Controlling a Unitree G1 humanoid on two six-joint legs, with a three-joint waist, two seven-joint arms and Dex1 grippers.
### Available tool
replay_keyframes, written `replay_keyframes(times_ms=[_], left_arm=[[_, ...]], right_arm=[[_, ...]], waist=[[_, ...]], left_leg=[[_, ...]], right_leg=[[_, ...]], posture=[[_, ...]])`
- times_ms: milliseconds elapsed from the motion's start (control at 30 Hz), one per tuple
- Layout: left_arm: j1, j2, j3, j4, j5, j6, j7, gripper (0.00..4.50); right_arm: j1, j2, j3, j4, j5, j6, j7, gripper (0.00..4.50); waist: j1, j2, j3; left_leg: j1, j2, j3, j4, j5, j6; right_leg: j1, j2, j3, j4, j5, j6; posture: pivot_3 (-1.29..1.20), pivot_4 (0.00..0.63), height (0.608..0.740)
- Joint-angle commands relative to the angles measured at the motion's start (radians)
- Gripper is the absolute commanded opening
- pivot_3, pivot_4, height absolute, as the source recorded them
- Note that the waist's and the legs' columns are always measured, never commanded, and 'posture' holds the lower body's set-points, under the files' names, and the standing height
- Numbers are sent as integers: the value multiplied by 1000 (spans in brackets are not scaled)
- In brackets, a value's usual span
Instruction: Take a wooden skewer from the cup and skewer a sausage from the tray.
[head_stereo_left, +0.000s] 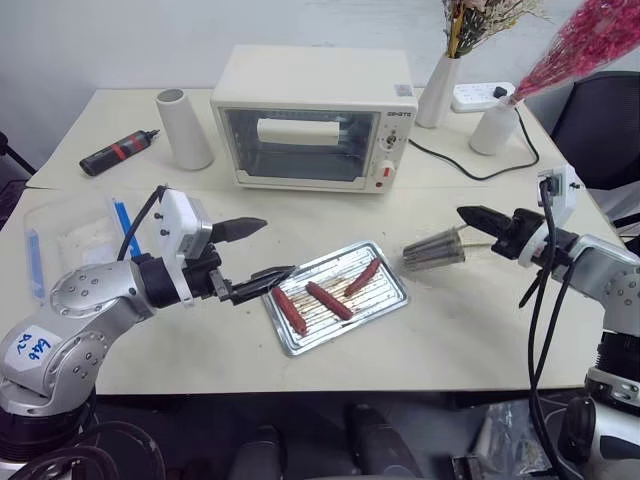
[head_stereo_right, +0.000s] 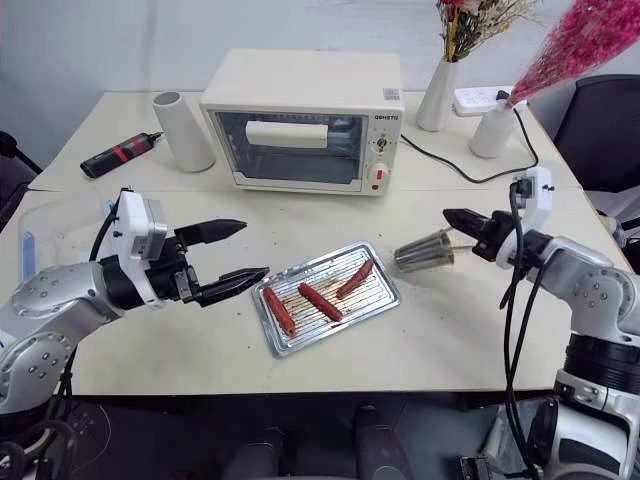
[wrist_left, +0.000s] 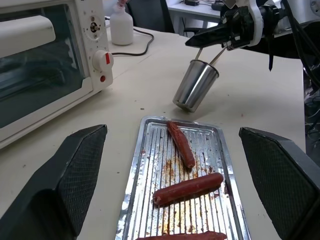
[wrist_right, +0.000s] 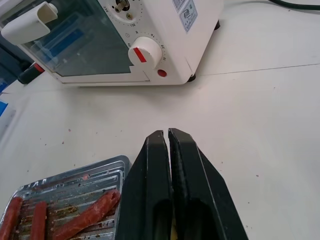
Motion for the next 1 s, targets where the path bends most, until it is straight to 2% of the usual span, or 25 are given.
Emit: replay_keyframes(times_ms=[33, 467, 800, 1000], left_arm=[[-20, -7, 3, 3, 13, -27, -4, 4500], [-23, -32, 0, 10, 43, -45, 4, 4500], [-48, -66, -25, 51, 87, -93, -9, 4500], [-68, -101, -45, 86, 122, -134, -16, 4500]], right_arm=[[-49, -31, -22, -11, 15, -17, -5, 13], [-79, -40, 11, -11, -2, -40, 9, 13], [-241, -180, 107, 64, -46, -69, 119, 13], [-341, -250, 136, 69, -17, -19, 194, 13]], waist=[[-1, 0, 0], [-1, 0, 0], [2, 0, 0], [1, 0, 0]], left_leg=[[0, 0, 0, 0, 0, 0], [-1, 0, 0, -1, 0, 0], [-1, 0, -1, -1, 0, 0], [-2, 0, 0, -2, 0, 0]], right_leg=[[0, 0, 0, 0, 0, 0], [0, 0, 0, -1, 0, 0], [0, -1, -1, -4, 0, 0], [-1, -1, -1, -4, 0, 1]], posture=[[0, 150, 740], [0, 150, 740], [0, 150, 740], [0, 150, 740]])
